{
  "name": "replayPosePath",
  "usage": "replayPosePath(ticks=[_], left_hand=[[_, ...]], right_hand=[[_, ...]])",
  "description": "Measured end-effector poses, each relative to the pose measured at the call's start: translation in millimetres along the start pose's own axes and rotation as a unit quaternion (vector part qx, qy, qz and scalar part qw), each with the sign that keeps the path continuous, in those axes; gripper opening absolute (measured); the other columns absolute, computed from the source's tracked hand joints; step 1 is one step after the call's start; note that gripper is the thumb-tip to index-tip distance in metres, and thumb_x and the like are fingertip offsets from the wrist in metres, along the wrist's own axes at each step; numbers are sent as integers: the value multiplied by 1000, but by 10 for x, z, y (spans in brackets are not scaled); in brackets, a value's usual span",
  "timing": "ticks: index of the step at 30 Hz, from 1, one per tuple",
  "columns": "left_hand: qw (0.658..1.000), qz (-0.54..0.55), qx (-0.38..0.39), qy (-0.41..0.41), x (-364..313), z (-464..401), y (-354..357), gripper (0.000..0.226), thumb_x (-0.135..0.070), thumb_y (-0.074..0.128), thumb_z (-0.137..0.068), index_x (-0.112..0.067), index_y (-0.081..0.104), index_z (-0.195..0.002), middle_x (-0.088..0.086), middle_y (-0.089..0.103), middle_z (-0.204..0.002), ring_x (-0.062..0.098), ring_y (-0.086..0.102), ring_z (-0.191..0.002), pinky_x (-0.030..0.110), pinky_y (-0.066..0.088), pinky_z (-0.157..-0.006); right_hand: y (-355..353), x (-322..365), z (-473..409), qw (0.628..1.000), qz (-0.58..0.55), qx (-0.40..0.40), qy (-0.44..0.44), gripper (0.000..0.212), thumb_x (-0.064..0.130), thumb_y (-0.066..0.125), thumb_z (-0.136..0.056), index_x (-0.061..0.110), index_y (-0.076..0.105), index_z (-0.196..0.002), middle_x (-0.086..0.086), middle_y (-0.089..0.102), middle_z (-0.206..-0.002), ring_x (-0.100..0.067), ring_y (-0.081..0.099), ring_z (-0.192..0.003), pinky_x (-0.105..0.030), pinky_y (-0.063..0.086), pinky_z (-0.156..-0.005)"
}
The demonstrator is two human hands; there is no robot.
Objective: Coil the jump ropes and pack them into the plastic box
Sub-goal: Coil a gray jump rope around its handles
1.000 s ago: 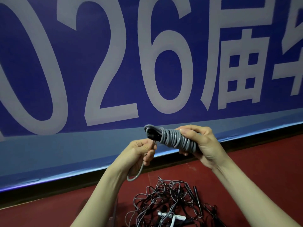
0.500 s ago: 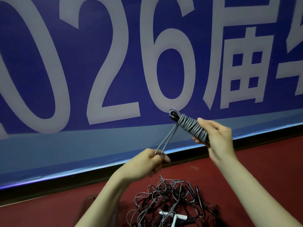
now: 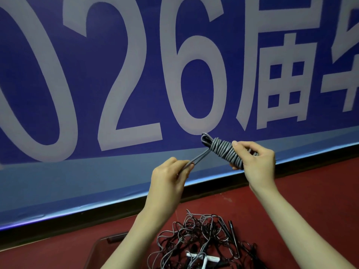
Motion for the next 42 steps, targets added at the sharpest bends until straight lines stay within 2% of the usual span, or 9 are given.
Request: replayPosePath(ticks=[4,7,10,16,19,24,28,33,42], left_hand=[[998,-18,-48,37,-177,-76,-121,10,-19,71,-84,-11,71,-79,-7,56,-64,8,53,-58,15,41,-56],[995,62,-60,-54,-218,-112,-209,11,-15,75,-82,-17,65,-81,-6,62,-63,8,59,-59,23,49,-59],[975,169,-53,-133,-253,-148,-267,24,-9,71,-85,-23,53,-93,4,61,-62,14,62,-57,20,52,-59],[933,297,14,-200,-137,-189,-285,18,-6,63,-89,-19,73,-98,-5,70,-77,3,64,-72,13,49,-71],[940,274,44,-197,-31,-141,-284,27,-1,68,-85,-21,72,-101,-4,71,-84,4,67,-79,12,49,-75],[970,155,44,-181,136,-76,-270,3,-18,74,-83,-18,70,-82,-2,66,-72,13,57,-65,25,49,-66],[978,116,43,-166,157,-76,-232,14,-24,75,-81,-20,65,-72,10,55,-65,10,44,-60,27,39,-60],[970,157,74,-172,171,-61,-174,13,-22,73,-83,-17,65,-75,12,58,-70,29,52,-68,40,46,-69],[945,241,77,-205,203,-67,-10,19,-7,58,-93,-14,56,-76,-13,52,-63,5,47,-57,19,43,-62]], right_hand=[[8,73,35,996,71,30,-52,11,22,74,-86,14,73,-78,-13,68,-68,-24,68,-53,-36,56,-47],[36,93,52,988,119,59,-81,11,22,74,-86,15,74,-77,-9,66,-63,-22,66,-51,-39,56,-47],[99,110,97,975,167,99,-108,15,21,74,-85,22,71,-71,-11,65,-62,-24,59,-53,-23,47,-47],[194,126,144,955,193,206,-92,16,22,76,-83,23,71,-67,-10,66,-65,-14,55,-52,-20,42,-49],[174,72,109,935,217,267,-81,15,32,77,-81,24,73,-69,-15,65,-68,-29,54,-60,-31,41,-54],[177,52,151,897,227,377,-39,12,37,77,-79,27,76,-74,-8,69,-73,-31,53,-67,-41,43,-66],[227,154,239,875,199,440,-12,9,25,78,-82,21,77,-74,-11,70,-75,-23,62,-70,-45,52,-72],[246,231,308,860,119,492,58,8,11,74,-84,4,76,-82,-22,67,-75,-30,61,-63,-36,53,-55],[228,275,318,868,-16,485,103,27,23,78,-72,-2,73,-81,-22,64,-72,-26,60,-55,-26,49,-46]])
Point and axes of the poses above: each hand's wrist, its own z-axis away from the middle knuckle, its own y-axis out of the palm, x = y × z, the point moved 3 cm from there along -z, towards the middle knuckle
